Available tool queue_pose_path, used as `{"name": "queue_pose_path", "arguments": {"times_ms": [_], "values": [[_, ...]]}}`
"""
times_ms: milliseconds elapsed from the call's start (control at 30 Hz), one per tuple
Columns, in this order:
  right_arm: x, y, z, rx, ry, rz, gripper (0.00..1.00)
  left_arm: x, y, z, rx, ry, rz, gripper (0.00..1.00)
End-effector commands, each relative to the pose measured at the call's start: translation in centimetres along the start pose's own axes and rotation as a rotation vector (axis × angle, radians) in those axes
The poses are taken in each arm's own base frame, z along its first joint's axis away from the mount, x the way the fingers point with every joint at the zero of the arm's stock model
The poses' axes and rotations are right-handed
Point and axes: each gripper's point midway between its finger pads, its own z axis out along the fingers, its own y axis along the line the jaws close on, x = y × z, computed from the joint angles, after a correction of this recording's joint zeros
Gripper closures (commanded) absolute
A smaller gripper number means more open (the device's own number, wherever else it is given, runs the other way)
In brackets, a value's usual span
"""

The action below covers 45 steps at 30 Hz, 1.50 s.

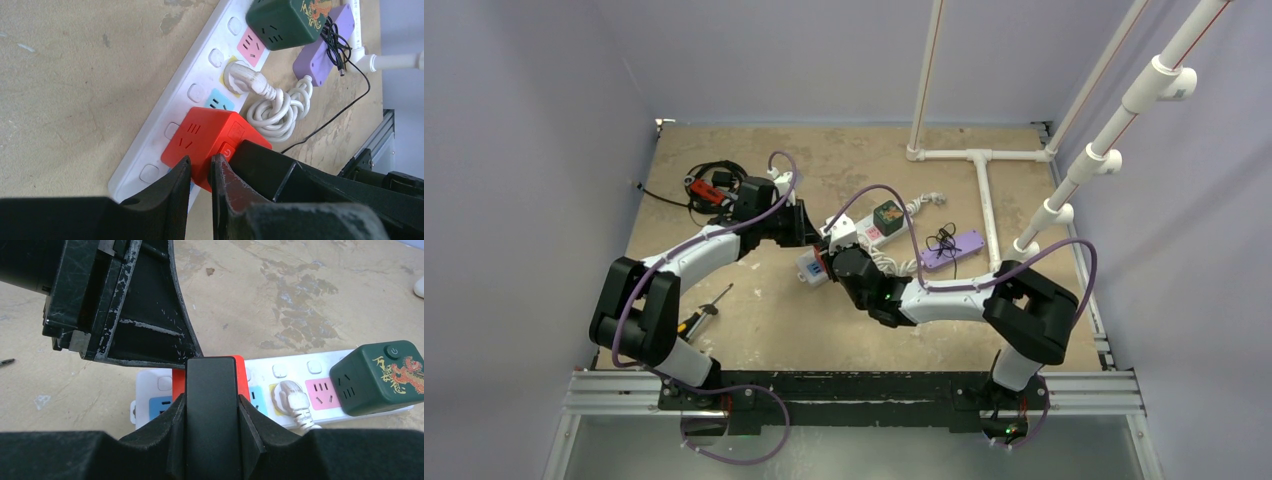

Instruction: Pull the plug off the socket

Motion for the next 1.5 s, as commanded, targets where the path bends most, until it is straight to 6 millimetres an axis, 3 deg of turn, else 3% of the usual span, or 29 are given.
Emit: {"name": "queue_pose_path", "arguments": {"times_ms": [0, 233, 467, 667, 967, 1167, 1467], "values": [[-3.5, 1.6, -0.1, -0.071, -0.069, 0.100, 1.00, 4.6, 5.9, 0.2, -0.236, 0.133, -0.027, 0.82], [-3.5, -1.2, 1.6, -0.163, -0.041, 0.189, 1.00, 4.6, 6.0, 0.2, -0.247, 0.136, -0.019, 0.82], [-4.1, -2.2, 1.7, -0.117, -0.063, 0.181, 1.00, 4.6, 6.0, 0.3, -0.248, 0.140, -0.019, 0.82], [-4.7, -1.3, 0.2, -0.010, -0.096, 0.133, 1.00, 4.7, 6.2, 0.4, -0.252, 0.145, -0.021, 0.82], [-3.0, -0.7, -0.2, 0.110, -0.062, 0.054, 1.00, 4.8, 6.2, 0.5, -0.253, 0.149, -0.021, 0.82], [-4.3, 0.7, -0.4, -0.026, -0.085, 0.120, 1.00, 4.9, 6.3, 0.5, -0.258, 0.152, -0.019, 0.82], [-4.8, -2.1, 1.0, -0.166, -0.072, 0.206, 1.00, 4.9, 6.5, 0.6, -0.265, 0.154, -0.017, 0.83]]}}
